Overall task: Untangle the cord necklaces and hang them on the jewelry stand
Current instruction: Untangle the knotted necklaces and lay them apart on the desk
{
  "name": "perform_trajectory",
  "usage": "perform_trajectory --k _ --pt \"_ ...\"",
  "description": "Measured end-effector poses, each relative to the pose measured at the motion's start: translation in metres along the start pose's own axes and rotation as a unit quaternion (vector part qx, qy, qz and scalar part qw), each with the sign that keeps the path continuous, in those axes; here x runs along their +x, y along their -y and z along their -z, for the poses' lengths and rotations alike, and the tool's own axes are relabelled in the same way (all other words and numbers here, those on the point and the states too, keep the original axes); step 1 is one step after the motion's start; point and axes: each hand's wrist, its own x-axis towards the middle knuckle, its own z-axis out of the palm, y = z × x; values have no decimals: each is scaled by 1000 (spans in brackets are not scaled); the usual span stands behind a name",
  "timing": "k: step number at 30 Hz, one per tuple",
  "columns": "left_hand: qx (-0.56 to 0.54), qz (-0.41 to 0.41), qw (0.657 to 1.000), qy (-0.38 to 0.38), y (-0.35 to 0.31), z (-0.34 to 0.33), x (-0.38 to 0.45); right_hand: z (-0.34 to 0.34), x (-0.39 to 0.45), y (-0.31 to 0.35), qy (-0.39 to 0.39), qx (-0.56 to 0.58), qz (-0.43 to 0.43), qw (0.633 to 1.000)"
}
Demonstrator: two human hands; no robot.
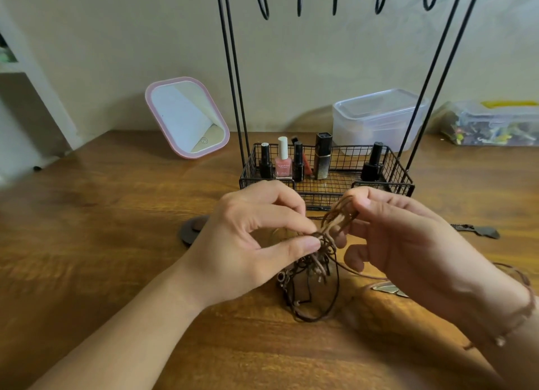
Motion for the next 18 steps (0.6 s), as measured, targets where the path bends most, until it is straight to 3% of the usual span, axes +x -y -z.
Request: perform_trajectory --k 2,6,9,15,18 --pt "-15 2 1000 20 1 5 -1 0 0 1 -5 24 5 1000" --pt "-78 101 984 124 3 12 -2 -4 -1 2 -21 20 10 1000" --pt "-128 126 982 60 2 3 0 -11 -1 0 -47 -12 -1 999" --pt "88 76 992 -47 -5 -25 0 -17 -3 -1 -66 -38 -22 997" --pt "105 71 991 -46 -3 -24 0 -16 -2 -2 -69 -40 -24 996"
